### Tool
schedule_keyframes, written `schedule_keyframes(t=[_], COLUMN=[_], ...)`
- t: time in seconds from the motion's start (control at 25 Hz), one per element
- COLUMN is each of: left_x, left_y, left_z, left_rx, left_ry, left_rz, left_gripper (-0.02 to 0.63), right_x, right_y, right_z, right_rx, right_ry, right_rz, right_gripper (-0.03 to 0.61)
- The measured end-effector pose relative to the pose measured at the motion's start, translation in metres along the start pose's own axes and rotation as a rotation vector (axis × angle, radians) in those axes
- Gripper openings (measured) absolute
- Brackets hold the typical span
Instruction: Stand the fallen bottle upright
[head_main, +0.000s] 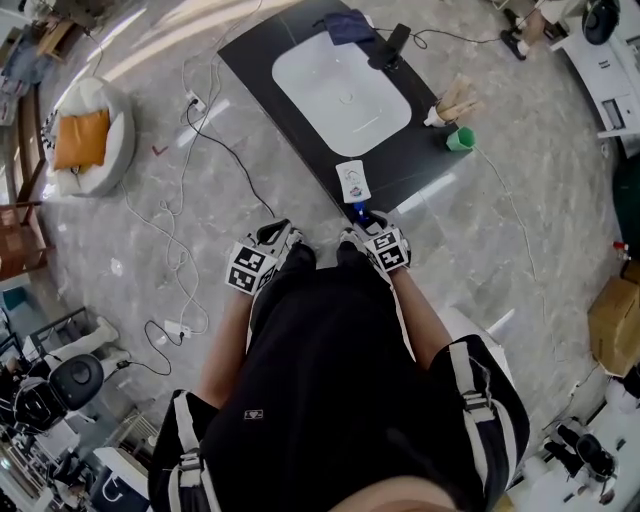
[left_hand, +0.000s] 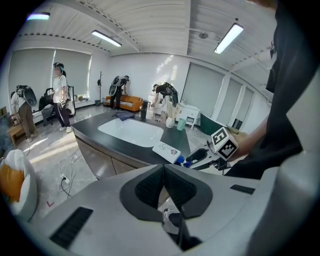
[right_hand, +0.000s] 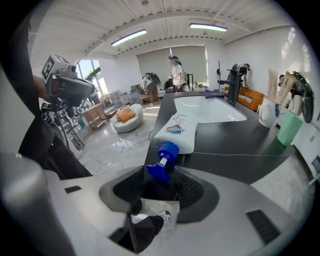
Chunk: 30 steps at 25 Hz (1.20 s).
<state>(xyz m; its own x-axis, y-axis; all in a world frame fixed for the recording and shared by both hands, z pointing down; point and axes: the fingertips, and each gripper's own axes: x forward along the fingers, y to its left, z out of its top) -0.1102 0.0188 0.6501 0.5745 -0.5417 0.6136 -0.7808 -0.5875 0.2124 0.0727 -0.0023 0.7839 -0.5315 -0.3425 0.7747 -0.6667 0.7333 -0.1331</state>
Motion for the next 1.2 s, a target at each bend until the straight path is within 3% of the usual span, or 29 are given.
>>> schedule_keyframes(t=[0.32, 0.52, 0.72, 1.2], left_x=[-0.007, -0.005, 0.001, 0.009], left_y=[0.016, 0.022, 0.027, 0.033], left_z=[-0.001, 0.001, 0.002, 0.01], left_rx=[0.015, 0.024, 0.021, -0.006], left_ry=[0.025, 0.02, 0.012, -0.01], left_rz=[-0.002, -0.021, -0.039, -0.029], left_gripper=[0.015, 0.015, 0.015, 0.015], right_x=[0.017, 0.013, 0.011, -0.004], right_y=[0.0, 0.009, 0.02, 0.026], right_z=[-0.01, -0.005, -0.002, 0.018], right_rx=[-0.019, -0.102, -0.208, -0.224], right_ry=[0.024, 0.049, 0.072, 0.035], right_rz=[-0.071, -0.07, -0.054, 0.049], right_gripper=[0.204, 0.183, 0.141, 0.12])
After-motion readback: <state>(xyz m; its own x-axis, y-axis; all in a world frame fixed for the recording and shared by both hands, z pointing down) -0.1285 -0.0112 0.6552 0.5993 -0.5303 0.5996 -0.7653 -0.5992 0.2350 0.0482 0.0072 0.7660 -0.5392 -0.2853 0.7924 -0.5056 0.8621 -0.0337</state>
